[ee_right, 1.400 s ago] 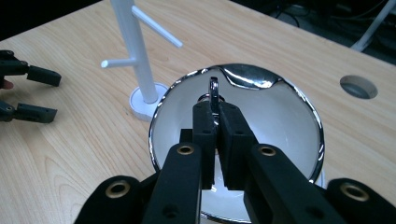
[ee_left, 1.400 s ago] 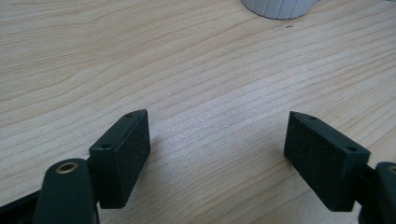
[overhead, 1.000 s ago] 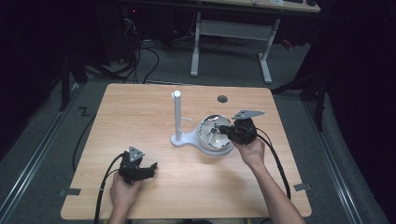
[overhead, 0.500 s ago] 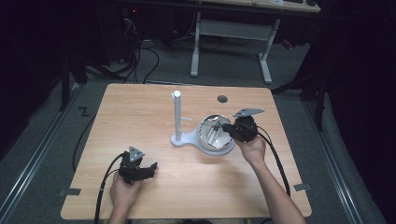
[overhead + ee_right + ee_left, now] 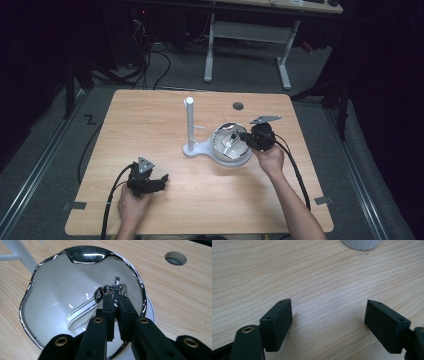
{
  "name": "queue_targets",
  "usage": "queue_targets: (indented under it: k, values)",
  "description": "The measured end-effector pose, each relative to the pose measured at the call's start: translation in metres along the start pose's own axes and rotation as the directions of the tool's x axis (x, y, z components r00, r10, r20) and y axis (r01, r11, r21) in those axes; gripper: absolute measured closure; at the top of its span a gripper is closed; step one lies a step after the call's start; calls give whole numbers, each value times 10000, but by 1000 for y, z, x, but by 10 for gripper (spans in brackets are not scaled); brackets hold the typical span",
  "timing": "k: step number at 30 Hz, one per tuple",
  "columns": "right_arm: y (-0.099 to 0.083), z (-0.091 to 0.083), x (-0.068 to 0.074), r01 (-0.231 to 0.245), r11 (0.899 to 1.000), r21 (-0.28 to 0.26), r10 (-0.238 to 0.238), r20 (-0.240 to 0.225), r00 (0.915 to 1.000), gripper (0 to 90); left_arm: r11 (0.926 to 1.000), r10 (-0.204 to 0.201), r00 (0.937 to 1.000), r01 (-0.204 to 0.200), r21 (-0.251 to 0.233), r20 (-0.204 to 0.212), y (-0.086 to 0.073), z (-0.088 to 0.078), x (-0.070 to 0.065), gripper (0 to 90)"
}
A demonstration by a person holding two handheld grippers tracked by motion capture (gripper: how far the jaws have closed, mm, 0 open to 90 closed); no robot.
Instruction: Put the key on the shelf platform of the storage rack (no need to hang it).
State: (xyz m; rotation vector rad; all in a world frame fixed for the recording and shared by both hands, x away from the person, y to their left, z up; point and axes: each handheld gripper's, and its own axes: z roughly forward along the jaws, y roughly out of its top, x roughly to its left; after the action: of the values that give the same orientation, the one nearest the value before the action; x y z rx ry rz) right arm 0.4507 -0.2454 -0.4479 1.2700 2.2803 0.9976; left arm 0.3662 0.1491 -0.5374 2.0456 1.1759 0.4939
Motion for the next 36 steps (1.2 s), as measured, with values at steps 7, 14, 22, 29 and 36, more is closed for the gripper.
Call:
queue_targets:
  k: [7, 14, 22, 29, 36]
  values:
    - [-2, 2, -1, -101, 9996, 262, 106, -166, 9998, 797, 10000, 14, 10000, -14, 13, 5, 0, 0, 0, 228]
    - [-2, -2, 6, 202, 9998, 55, -200, -303, 9993, 719, 10000, 23, 10000, -23, 13, -3, 0, 0, 0, 228]
    - [1, -20, 3, -63, 9981, -620, 32, -499, 9988, 636, 10000, 25, 10000, -25, 15, -4, 0, 0, 0, 228]
    - [-1, -39, 1, 11, 9965, -836, -33, -271, 9996, 577, 10000, 21, 10000, -21, 6, -16, 0, 0, 0, 228]
    - [-5, -48, -2, 13, 9969, -788, -18, -68, 10000, 560, 10000, 23, 10000, -23, 15, -5, 0, 0, 0, 228]
